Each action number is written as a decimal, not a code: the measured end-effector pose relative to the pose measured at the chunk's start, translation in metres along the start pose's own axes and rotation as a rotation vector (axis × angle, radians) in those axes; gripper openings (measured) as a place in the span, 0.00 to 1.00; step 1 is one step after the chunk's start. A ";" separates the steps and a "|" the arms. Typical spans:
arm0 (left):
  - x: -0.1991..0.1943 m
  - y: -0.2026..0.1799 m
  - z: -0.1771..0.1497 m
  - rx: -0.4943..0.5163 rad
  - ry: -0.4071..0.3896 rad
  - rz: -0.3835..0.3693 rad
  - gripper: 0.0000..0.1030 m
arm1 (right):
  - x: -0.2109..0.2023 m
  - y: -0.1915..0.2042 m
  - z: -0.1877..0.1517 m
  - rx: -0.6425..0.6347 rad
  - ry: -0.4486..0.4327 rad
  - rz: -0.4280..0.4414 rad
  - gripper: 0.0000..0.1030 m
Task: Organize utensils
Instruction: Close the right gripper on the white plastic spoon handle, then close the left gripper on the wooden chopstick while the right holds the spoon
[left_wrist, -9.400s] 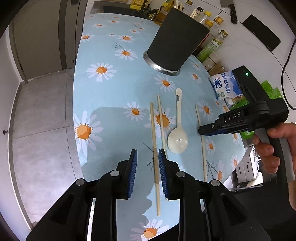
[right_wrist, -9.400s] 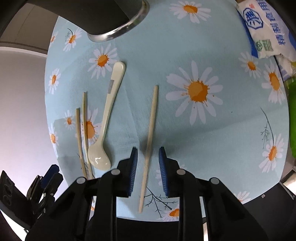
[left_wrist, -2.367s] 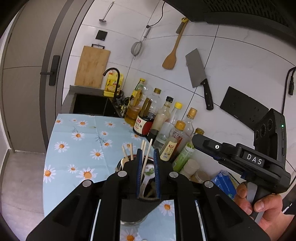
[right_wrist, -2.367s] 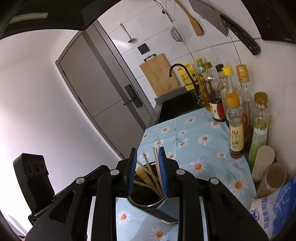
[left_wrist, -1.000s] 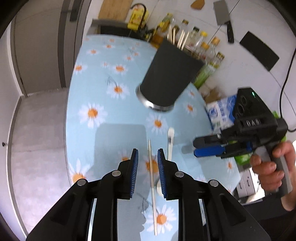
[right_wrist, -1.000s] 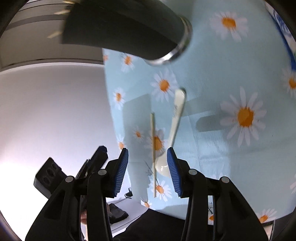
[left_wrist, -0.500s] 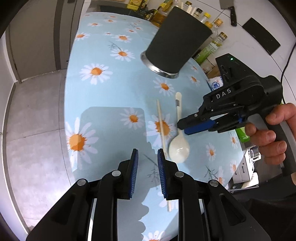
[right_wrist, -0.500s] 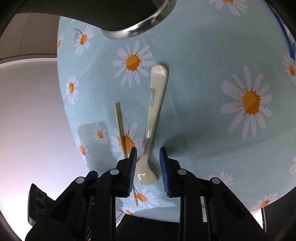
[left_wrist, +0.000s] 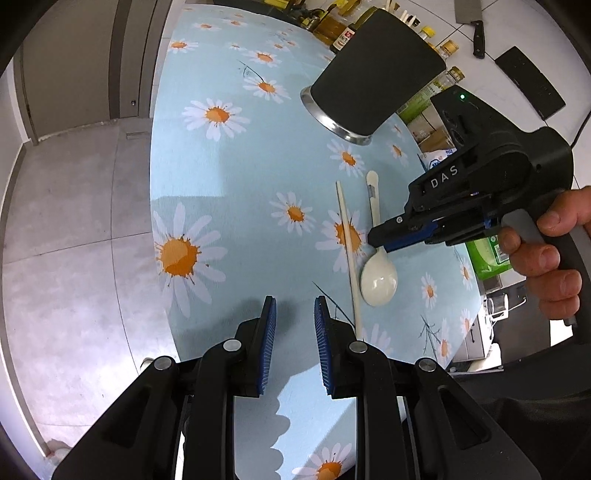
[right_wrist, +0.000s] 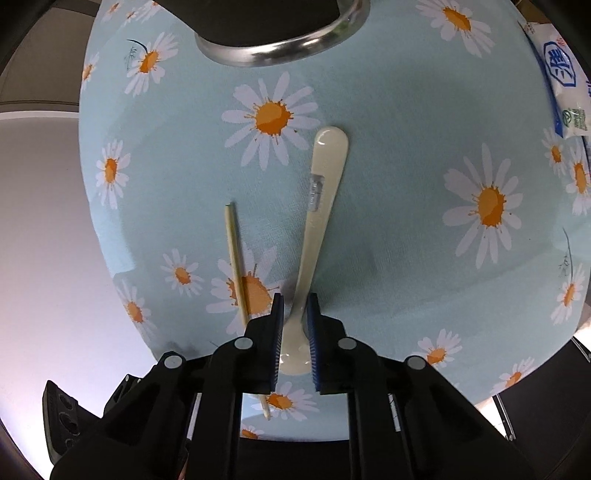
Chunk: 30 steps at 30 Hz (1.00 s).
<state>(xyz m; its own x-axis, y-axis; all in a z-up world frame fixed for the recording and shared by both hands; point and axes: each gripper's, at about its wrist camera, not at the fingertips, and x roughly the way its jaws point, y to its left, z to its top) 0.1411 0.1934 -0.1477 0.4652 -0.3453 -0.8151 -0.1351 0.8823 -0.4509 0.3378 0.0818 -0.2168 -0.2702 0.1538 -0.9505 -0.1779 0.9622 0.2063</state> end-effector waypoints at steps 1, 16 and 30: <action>0.000 0.000 0.000 0.001 0.002 -0.002 0.20 | -0.001 -0.001 -0.002 -0.004 0.001 0.003 0.12; 0.021 -0.042 0.015 0.080 0.069 0.096 0.20 | -0.009 -0.053 -0.005 -0.084 -0.021 0.210 0.08; 0.052 -0.088 0.023 0.108 0.160 0.272 0.27 | -0.043 -0.078 -0.012 -0.260 -0.118 0.351 0.08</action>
<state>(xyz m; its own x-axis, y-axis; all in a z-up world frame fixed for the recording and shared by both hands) 0.1976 0.1050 -0.1416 0.2799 -0.1305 -0.9511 -0.1380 0.9750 -0.1744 0.3519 -0.0029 -0.1894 -0.2498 0.4997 -0.8294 -0.3307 0.7610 0.5581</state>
